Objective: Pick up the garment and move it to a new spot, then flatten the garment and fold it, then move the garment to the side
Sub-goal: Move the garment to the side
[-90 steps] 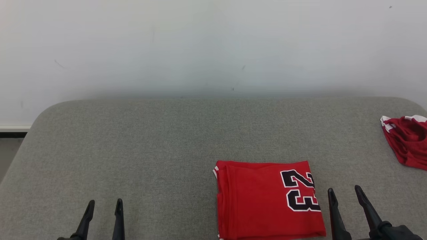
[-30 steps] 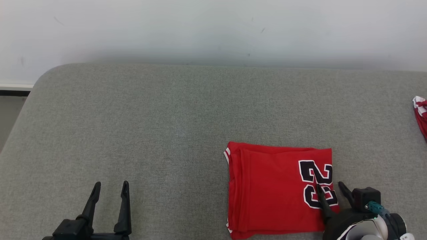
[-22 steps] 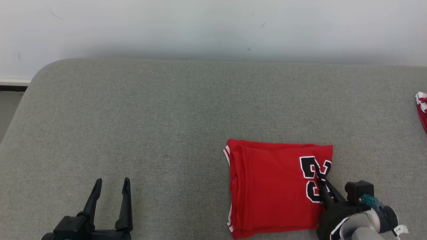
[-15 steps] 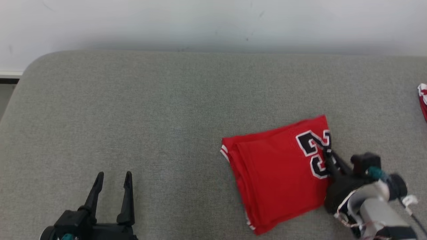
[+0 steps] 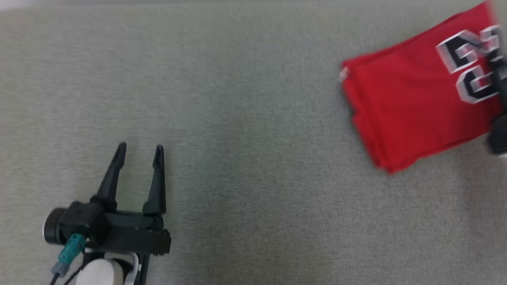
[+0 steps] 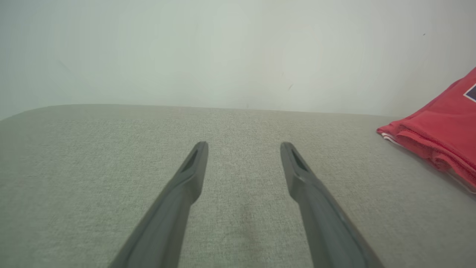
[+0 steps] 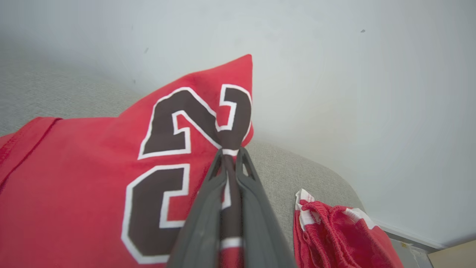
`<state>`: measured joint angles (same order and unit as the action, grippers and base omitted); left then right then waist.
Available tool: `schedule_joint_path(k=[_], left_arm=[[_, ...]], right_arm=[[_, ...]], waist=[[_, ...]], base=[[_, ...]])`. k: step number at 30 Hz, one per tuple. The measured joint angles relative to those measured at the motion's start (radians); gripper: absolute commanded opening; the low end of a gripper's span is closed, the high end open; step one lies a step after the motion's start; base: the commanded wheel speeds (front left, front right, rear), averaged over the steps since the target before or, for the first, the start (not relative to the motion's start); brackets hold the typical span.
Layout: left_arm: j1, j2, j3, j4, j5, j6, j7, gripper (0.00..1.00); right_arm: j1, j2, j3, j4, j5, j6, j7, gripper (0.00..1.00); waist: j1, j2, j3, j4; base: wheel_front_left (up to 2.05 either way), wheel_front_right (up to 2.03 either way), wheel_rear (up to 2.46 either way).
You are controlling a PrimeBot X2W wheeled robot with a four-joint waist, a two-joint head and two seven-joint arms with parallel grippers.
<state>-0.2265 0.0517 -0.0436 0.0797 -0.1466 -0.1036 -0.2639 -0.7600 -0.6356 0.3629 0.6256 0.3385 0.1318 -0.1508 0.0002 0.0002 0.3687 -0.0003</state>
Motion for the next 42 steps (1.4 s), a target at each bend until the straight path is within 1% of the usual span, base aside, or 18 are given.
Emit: schedule_joint_path(k=[3,5,9,12,13,17,18,22,25,29,30,31,32,33,34,42], left_arm=[[-0.03,0.007,-0.005,-0.012,0.017,-0.004,0.0,1.0],[-0.039,0.015,-0.008,-0.031,0.024,-0.008,0.0,1.0],[-0.058,0.035,-0.014,-0.074,0.034,-0.011,0.0,1.0],[-0.058,0.049,-0.024,-0.101,0.041,-0.012,0.0,1.0],[-0.061,0.052,-0.035,-0.116,0.046,-0.012,0.0,1.0],[-0.069,0.056,-0.048,-0.138,0.047,-0.012,0.0,1.0],[-0.069,0.056,-0.048,-0.138,0.047,-0.012,0.0,1.0],[-0.07,0.061,-0.053,-0.161,0.047,-0.012,0.001,1.0],[-0.069,0.064,-0.057,-0.171,0.047,-0.012,0.001,1.0],[-0.072,0.065,-0.064,-0.182,0.047,-0.011,0.001,1.0],[-0.073,0.065,-0.066,-0.184,0.047,-0.011,0.001,1.0],[-0.074,0.065,-0.067,-0.185,0.046,-0.011,0.001,1.0],[-0.075,0.065,-0.069,-0.185,0.045,-0.011,0.001,1.0],[-0.076,0.065,-0.07,-0.184,0.044,-0.011,0.001,1.0],[-0.077,0.065,-0.07,-0.182,0.042,-0.011,0.001,1.0],[-0.077,0.061,-0.063,-0.144,0.023,-0.002,0.0,1.0]], right_arm=[[-0.015,-0.085,-0.019,-0.042,0.03,0.0,0.016,0.0],[-0.026,-0.128,-0.033,-0.068,0.044,0.0,0.029,0.0],[-0.054,-0.196,-0.053,-0.1,0.083,0.0,0.059,0.0],[-0.076,-0.239,-0.065,-0.096,0.089,0.0,0.085,0.0],[-0.095,-0.263,-0.079,-0.085,0.091,0.0,0.097,0.0],[-0.126,-0.313,-0.098,-0.039,0.083,0.0,0.107,0.0],[-0.126,-0.313,-0.098,-0.039,0.083,0.0,0.107,0.0],[-0.16,-0.356,-0.109,0.0,0.077,0.0,0.098,0.0],[-0.189,-0.372,-0.106,0.022,0.072,0.0,0.094,0.0],[-0.221,-0.377,-0.092,0.057,0.054,0.0,0.113,0.0],[-0.228,-0.377,-0.091,0.071,0.047,0.0,0.122,0.05],[-0.233,-0.377,-0.089,0.082,0.04,0.0,0.124,0.45],[-0.236,-0.377,-0.087,0.087,0.028,0.0,0.114,0.45],[-0.24,-0.377,-0.084,0.091,0.02,0.0,0.101,0.5],[-0.244,-0.374,-0.081,0.093,0.016,0.0,0.091,1.0],[-0.257,-0.33,-0.066,0.131,-0.016,0.0,0.044,1.0]], waist=[[0.0,0.0,0.05,-0.025],[0.0001,0.0,0.081,-0.044],[0.0001,0.0001,0.132,-0.09],[0.0,0.0,0.163,-0.125],[0.0,0.0,0.184,-0.144],[0.0,0.0,0.218,-0.169],[0.0,0.0,0.218,-0.169],[-0.0002,-0.0002,0.243,-0.178],[-0.0003,-0.0002,0.258,-0.181],[-0.0003,-0.0003,0.274,-0.181],[-0.0003,-0.0003,0.276,-0.18],[-0.0003,-0.0003,0.278,-0.179],[-0.0003,-0.0003,0.279,-0.177],[-0.0003,-0.0003,0.279,-0.176],[-0.0003,-0.0003,0.278,-0.175],[-0.0002,-0.0002,0.241,-0.172]], base=[[0.0,0.0,0.0],[0.0,0.0,0.0],[0.0,0.0,0.0],[0.0,0.0,0.0],[0.0,0.0,0.0],[0.0,0.0,0.0],[0.0,0.0,0.0],[0.0,0.0,0.0],[0.0,0.0,0.0],[0.0,0.0,0.0],[0.0,0.0,0.0],[0.0,0.0,0.0],[0.0,0.0,0.0],[0.0,0.0,0.0],[0.0,0.0,0.0],[0.0,0.0,0.0]])
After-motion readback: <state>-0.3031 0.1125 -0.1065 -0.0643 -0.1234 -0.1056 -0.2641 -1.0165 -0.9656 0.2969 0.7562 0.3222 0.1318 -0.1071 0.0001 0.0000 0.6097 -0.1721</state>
